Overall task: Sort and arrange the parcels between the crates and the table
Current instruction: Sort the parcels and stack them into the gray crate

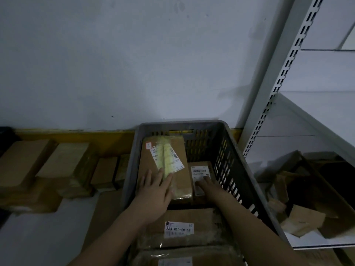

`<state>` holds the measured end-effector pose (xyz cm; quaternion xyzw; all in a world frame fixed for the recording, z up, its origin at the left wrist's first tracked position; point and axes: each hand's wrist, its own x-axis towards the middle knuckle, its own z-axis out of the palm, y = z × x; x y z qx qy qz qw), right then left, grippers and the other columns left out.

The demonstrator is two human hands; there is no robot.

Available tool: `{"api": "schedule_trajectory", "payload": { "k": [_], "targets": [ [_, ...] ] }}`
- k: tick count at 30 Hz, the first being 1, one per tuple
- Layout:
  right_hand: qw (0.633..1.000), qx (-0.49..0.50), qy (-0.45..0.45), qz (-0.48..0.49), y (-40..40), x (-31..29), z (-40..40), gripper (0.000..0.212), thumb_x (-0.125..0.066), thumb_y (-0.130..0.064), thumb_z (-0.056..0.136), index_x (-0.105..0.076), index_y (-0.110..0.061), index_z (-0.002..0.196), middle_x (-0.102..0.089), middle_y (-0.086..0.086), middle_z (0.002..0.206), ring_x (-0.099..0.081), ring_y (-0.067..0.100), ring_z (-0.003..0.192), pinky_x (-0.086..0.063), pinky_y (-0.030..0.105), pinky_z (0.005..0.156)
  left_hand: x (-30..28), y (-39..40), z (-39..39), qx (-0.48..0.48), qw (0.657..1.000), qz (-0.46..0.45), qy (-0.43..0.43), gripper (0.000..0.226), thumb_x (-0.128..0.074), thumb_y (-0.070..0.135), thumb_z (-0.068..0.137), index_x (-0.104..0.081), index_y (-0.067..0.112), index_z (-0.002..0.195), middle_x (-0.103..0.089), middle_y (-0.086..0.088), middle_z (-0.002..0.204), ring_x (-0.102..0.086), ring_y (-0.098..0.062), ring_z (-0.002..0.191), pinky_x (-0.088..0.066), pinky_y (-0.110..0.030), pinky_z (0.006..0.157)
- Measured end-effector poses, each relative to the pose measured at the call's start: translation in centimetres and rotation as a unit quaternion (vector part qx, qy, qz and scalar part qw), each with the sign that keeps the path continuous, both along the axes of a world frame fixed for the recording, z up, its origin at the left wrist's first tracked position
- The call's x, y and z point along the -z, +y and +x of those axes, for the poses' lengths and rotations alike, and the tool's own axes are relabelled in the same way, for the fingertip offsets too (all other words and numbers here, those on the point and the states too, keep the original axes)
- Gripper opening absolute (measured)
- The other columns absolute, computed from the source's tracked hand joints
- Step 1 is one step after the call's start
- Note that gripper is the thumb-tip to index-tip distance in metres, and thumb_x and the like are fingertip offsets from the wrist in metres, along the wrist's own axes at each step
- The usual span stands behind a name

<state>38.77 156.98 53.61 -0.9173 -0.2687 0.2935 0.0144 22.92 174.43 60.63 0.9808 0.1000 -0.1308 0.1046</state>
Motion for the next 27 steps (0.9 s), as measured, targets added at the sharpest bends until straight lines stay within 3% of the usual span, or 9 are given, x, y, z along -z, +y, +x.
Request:
{"api": "schedule_trajectory", "payload": {
  "k": [6, 12, 15, 17, 19, 22, 24, 27],
  "targets": [
    [0.997, 0.010, -0.078, 0.019, 0.8, -0.3, 1.3, 0.070, -0.068, -0.028, 0.089, -0.032, -0.023, 0.149, -0.017, 0.012, 0.162, -0.027, 0.034, 0.143, -0.036, 0.042, 0.113, -0.1, -0.1, 0.1, 0.003, 1.000, 0.010, 0.003, 0.059, -0.014, 0.050, 0.104, 0.007, 0.034, 0.157, 0.013, -0.002, 0.166, 0.016, -0.036, 0.150, 0.006, -0.051, 0.122],
    [0.997, 0.048, -0.017, 0.066, 0.7, -0.4, 1.6, 0.064, -0.068, -0.024, 0.090, -0.040, -0.025, 0.148, -0.034, 0.009, 0.157, -0.042, 0.031, 0.136, -0.046, 0.042, 0.107, 0.2, 0.1, 0.2, 0.003, 1.000, 0.006, -0.014, 0.060, -0.017, 0.052, 0.104, 0.002, 0.034, 0.158, 0.007, -0.003, 0.166, 0.010, -0.038, 0.150, 0.002, -0.052, 0.122],
    [0.989, 0.095, -0.020, 0.113, 1.0, -2.1, 1.0, 0.053, -0.059, -0.020, 0.097, -0.042, -0.021, 0.148, -0.049, 0.010, 0.145, -0.060, 0.027, 0.114, -0.056, 0.029, 0.077, 0.1, 0.3, 0.2, 0.007, 0.999, 0.018, -0.034, 0.068, -0.008, 0.061, 0.095, -0.009, 0.033, 0.158, -0.004, -0.004, 0.167, -0.004, -0.040, 0.150, -0.007, -0.052, 0.122],
    [0.979, 0.127, -0.027, 0.156, 1.0, -3.2, 0.3, 0.044, -0.053, -0.022, 0.101, -0.046, -0.019, 0.144, -0.055, 0.011, 0.137, -0.061, 0.020, 0.089, -0.045, 0.015, 0.051, -0.3, 0.2, 0.1, 0.007, 0.998, 0.029, -0.052, 0.076, -0.005, 0.063, 0.088, -0.018, 0.032, 0.156, -0.014, -0.004, 0.165, -0.014, -0.041, 0.149, -0.015, -0.050, 0.121],
    [0.966, 0.152, -0.052, 0.202, 1.0, -4.5, -0.7, 0.033, -0.052, -0.026, 0.102, -0.055, -0.017, 0.133, -0.062, 0.011, 0.123, -0.057, 0.014, 0.074, -0.036, 0.013, 0.041, -0.6, 0.2, 0.1, 0.006, 0.997, 0.038, -0.065, 0.068, -0.014, 0.060, 0.094, -0.024, 0.031, 0.155, -0.019, -0.003, 0.164, -0.020, -0.039, 0.147, -0.021, -0.047, 0.118],
    [0.951, 0.159, -0.095, 0.248, 1.1, -6.7, -2.4, 0.017, -0.052, -0.030, 0.101, -0.065, -0.019, 0.105, -0.067, 0.001, 0.092, -0.058, 0.014, 0.071, -0.044, 0.025, 0.050, -1.4, 0.3, 0.0, 0.010, 0.994, 0.023, -0.109, 0.051, -0.033, 0.047, 0.102, -0.036, 0.029, 0.150, -0.035, -0.001, 0.156, -0.034, -0.029, 0.137, -0.032, -0.040, 0.110],
    [0.944, 0.150, -0.120, 0.269, 1.4, -8.6, -3.6, 0.020, -0.052, -0.030, 0.101, -0.063, -0.020, 0.086, -0.063, -0.002, 0.074, -0.057, 0.014, 0.063, -0.046, 0.032, 0.056, -2.2, 0.6, -0.1, 0.017, 0.983, 0.005, -0.181, 0.043, -0.037, 0.040, 0.102, -0.046, 0.027, 0.142, -0.051, 0.004, 0.140, -0.043, -0.018, 0.123, -0.037, -0.034, 0.103],
    [0.930, 0.129, -0.143, 0.314, 2.3, -11.5, -5.3, 0.025, -0.052, -0.031, 0.101, -0.065, -0.017, 0.085, -0.065, 0.001, 0.070, -0.059, 0.016, 0.060, -0.049, 0.037, 0.057, -4.6, 1.3, -0.5, 0.011, 0.957, -0.020, -0.289, 0.038, -0.043, 0.036, 0.100, -0.056, 0.025, 0.134, -0.060, 0.006, 0.128, -0.048, -0.015, 0.117, -0.040, -0.034, 0.099]
  ]
}}
